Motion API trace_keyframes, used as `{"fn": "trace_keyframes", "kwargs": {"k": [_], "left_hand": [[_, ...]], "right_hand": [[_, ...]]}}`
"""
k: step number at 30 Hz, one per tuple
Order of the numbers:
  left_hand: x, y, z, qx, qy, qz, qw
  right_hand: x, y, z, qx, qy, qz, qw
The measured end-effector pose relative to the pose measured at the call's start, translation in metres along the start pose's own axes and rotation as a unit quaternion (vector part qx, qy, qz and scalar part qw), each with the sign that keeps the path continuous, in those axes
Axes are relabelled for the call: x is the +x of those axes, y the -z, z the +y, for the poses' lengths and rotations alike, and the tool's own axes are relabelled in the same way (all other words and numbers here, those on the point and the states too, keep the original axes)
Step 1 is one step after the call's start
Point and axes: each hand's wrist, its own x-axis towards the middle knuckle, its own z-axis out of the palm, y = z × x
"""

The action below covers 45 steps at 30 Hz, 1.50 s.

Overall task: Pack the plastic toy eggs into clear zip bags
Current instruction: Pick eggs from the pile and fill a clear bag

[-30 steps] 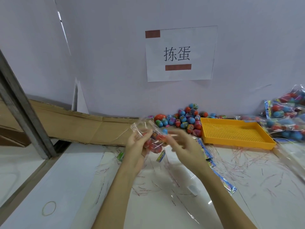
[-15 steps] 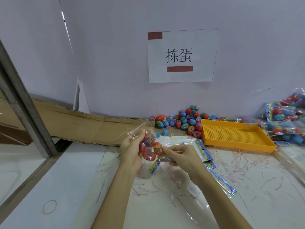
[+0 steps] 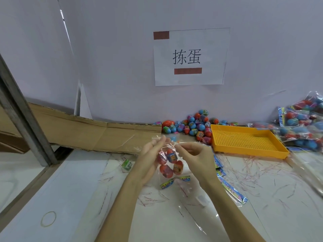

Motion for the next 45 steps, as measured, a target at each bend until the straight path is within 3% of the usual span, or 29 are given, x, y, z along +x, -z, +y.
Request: {"fn": "trace_keyframes", "kwargs": {"k": [7,13,16,20,21,23,25,27,30,34,39,45], "left_hand": [[0.002,0.006,-0.001,0.048,-0.015,0.07,0.996],[0.003,-0.001,-0.006,0.117,-0.035,0.109,0.986],[0.004,0.002,-0.007,0.09,-0.026,0.143,0.985],[0.004,0.004,-0.004,0.024,-0.007,0.138,0.99],[0.005,0.004,-0.004,0.008,-0.008,0.127,0.992],[0.004,0.003,-0.004,-0.002,-0.015,0.104,0.994],[0.004,0.002,-0.006,0.014,-0.032,0.088,0.995],[0.002,0.001,-0.007,0.033,-0.051,0.072,0.996],[0.0,-0.001,-0.007,0.06,-0.077,0.041,0.994],[-0.004,-0.002,-0.004,0.134,-0.125,0.016,0.983],[-0.005,-0.002,-0.005,0.329,-0.211,0.041,0.919],[-0.009,-0.006,-0.008,0.372,-0.251,0.044,0.892]], "right_hand": [[0.007,0.007,0.009,0.031,-0.13,0.076,0.988],[0.007,0.005,0.011,-0.055,-0.06,0.054,0.995],[0.006,0.003,0.009,-0.068,-0.048,0.028,0.996],[0.005,0.002,0.01,-0.115,-0.08,0.056,0.989],[0.003,0.001,0.008,-0.188,-0.068,0.076,0.977],[-0.002,-0.002,0.006,-0.343,0.037,0.129,0.93],[-0.005,-0.005,0.003,-0.328,0.161,0.125,0.922],[-0.006,-0.009,0.002,-0.293,0.222,0.082,0.926],[-0.008,-0.013,0.004,-0.297,0.243,0.044,0.922],[-0.008,-0.01,0.003,-0.293,0.241,0.051,0.924],[-0.006,-0.002,0.002,-0.297,0.259,0.052,0.918],[-0.004,0.001,0.002,-0.308,0.267,0.028,0.913]]}}
